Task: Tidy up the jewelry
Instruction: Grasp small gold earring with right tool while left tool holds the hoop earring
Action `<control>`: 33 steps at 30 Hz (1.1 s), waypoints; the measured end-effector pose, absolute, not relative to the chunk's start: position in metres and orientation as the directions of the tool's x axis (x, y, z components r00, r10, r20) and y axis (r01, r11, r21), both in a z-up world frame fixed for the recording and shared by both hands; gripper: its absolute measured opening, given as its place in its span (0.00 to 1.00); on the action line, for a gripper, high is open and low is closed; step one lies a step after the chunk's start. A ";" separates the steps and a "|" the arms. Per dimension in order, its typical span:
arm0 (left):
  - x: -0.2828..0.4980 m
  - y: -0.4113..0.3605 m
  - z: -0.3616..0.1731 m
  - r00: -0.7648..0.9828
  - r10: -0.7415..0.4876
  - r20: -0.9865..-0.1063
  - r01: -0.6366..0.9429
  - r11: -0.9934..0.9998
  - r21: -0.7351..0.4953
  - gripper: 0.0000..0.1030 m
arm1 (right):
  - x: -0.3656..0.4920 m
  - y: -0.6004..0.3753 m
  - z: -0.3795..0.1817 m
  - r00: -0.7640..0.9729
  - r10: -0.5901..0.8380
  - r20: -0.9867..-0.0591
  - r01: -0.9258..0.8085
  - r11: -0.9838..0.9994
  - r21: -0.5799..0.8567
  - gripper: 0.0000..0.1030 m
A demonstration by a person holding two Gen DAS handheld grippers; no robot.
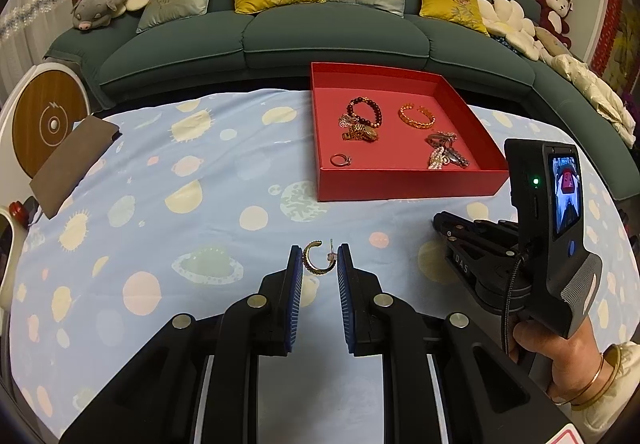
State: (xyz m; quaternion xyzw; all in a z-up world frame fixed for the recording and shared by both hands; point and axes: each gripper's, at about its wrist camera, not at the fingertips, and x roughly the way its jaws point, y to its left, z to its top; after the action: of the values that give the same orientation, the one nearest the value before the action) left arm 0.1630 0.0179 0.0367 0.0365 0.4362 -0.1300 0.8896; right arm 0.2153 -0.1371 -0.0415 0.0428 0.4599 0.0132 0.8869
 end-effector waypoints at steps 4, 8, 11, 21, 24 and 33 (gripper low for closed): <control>0.164 0.019 0.038 0.588 -0.199 -0.784 0.260 0.964 -0.050 0.15 | 0.208 -0.139 -0.034 0.589 0.077 -0.804 -0.001 0.996 0.095 0.00; 0.165 0.022 0.040 0.593 -0.199 -0.780 0.249 0.967 -0.057 0.15 | 0.199 -0.147 -0.022 0.603 0.111 -0.790 -0.016 0.992 0.127 0.00; 0.165 0.022 0.043 0.599 -0.198 -0.775 0.243 0.968 -0.059 0.15 | 0.189 -0.156 -0.010 0.619 0.135 -0.774 -0.021 0.988 0.156 0.00; 0.168 0.017 0.056 0.622 -0.205 -0.756 0.231 0.970 -0.073 0.15 | 0.152 -0.188 0.041 0.682 0.199 -0.704 -0.054 0.973 0.223 0.00; 0.168 0.013 0.061 0.629 -0.207 -0.749 0.224 0.971 -0.081 0.15 | 0.154 -0.187 0.032 0.663 0.202 -0.721 -0.063 0.975 0.215 0.02; 0.170 0.013 0.071 0.644 -0.225 -0.732 0.206 0.971 -0.117 0.15 | 0.192 -0.154 -0.018 0.600 0.163 -0.783 -0.067 0.986 0.153 0.34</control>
State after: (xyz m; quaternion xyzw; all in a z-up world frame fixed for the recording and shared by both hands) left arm 0.1699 0.0125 0.0706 -0.0113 0.4050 -0.1189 0.9065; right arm 0.1917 -0.1539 -0.0179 0.0540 0.4424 0.0644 0.8929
